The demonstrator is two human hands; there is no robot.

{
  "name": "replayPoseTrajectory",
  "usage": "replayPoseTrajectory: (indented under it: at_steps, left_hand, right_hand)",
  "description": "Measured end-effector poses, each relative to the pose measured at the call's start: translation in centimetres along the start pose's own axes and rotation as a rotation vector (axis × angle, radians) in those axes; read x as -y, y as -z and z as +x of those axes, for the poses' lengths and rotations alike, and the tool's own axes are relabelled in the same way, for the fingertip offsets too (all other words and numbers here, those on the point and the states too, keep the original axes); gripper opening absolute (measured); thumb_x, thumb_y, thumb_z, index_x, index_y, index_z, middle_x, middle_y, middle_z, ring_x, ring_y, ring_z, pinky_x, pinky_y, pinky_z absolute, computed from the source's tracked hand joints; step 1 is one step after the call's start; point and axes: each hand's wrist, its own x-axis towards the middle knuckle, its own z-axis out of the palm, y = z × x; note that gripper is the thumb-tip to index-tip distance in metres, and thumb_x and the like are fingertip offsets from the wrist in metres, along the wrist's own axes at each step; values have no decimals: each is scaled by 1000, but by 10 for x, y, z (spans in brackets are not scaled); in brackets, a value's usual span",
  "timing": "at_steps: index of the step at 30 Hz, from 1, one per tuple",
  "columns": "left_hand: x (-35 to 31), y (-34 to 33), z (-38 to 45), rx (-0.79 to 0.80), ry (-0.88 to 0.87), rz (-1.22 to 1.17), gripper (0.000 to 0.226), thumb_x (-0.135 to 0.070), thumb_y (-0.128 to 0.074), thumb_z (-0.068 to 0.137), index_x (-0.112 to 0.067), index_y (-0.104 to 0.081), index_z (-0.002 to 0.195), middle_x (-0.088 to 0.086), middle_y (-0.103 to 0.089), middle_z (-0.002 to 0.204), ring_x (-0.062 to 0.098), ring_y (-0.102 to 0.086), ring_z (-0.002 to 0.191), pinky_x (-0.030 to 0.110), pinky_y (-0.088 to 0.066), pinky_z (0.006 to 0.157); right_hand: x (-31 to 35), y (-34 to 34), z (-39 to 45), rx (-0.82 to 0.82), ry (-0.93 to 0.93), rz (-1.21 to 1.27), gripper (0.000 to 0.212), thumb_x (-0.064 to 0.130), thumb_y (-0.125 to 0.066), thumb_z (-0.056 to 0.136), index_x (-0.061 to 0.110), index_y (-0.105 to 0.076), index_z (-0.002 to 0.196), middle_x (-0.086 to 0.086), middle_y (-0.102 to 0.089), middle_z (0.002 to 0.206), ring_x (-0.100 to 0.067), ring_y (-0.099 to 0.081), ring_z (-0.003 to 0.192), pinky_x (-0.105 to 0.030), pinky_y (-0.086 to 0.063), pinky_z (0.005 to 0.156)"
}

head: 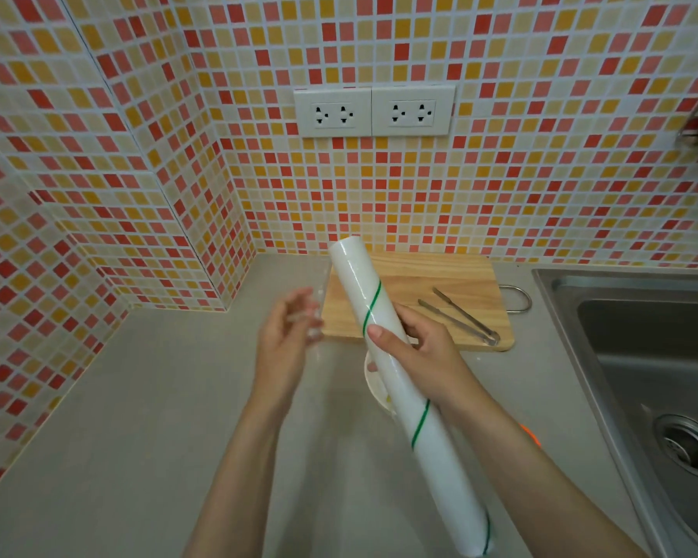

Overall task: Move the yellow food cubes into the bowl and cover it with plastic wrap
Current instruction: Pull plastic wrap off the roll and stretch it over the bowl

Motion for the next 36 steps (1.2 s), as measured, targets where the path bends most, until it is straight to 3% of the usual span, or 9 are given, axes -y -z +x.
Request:
replayPoseTrajectory:
  at_steps: [4,8,13,22,24,27,30,34,36]
  left_hand:
    - [-38,16,26,42,-564,308,31,-25,-58,89,-39,-59,116,-11,-55,112,9,-56,101,18,-48,87]
    - [-60,15,41,239,-704,565,35,-24,-64,86,-25,-60,121,-8,-53,113,5,-51,110,22,-46,93]
    - [-65,15,44,446,-716,709,26,-19,-68,82,-21,-70,108,-5,-56,108,3,-52,102,13,-42,90]
    - [-70,16,47,513,-728,904,8,-18,-72,79,-19,-73,87,-7,-53,105,8,-50,103,25,-44,88]
    - [-66,13,46,519,-720,930,6,-18,-66,84,-19,-68,89,-8,-48,106,2,-46,102,19,-41,89]
    - [-62,13,44,516,-677,767,6,-15,-59,89,-20,-61,90,-8,-46,108,-6,-43,106,8,-33,93]
    - [-60,18,43,466,-619,576,10,-16,-55,89,-26,-57,88,-10,-46,110,6,-46,113,16,-37,97]
    - [-53,20,38,436,-472,303,11,-15,-51,88,-23,-57,86,-5,-47,111,11,-48,113,22,-42,95]
    - [-50,15,34,441,-434,218,12,-14,-50,90,-24,-56,86,-5,-48,114,5,-48,115,19,-42,94]
  right_hand:
    - [1,6,-7,64,-57,49,21,31,-67,82,34,-67,103,9,-68,80,-25,-67,59,-27,-53,51]
    - [1,9,-9,163,-86,71,19,30,-64,84,26,-67,103,9,-67,77,-21,-65,58,-25,-52,51]
    - [0,14,-9,226,-129,90,26,37,-67,80,24,-68,102,9,-65,74,-22,-64,56,-25,-52,54]
    - [-4,12,-11,236,-173,108,18,27,-63,85,20,-69,101,11,-63,71,-21,-61,54,-25,-51,52]
    - [-3,12,-10,227,-168,113,17,26,-63,85,19,-69,99,9,-63,71,-20,-61,54,-25,-52,52]
    - [1,14,-9,208,-163,126,13,29,-63,85,17,-68,88,0,-62,70,-21,-61,51,-26,-52,51]
    - [5,19,-8,204,-216,187,28,37,-57,86,10,-60,86,-11,-63,66,-23,-61,48,-25,-50,49]
    - [7,18,-7,239,-320,366,33,36,-46,93,8,-56,107,-23,-67,80,-28,-59,56,-27,-49,49]
    - [4,14,-6,258,-349,387,27,34,-44,94,19,-52,116,-26,-68,93,-28,-58,58,-30,-51,50]
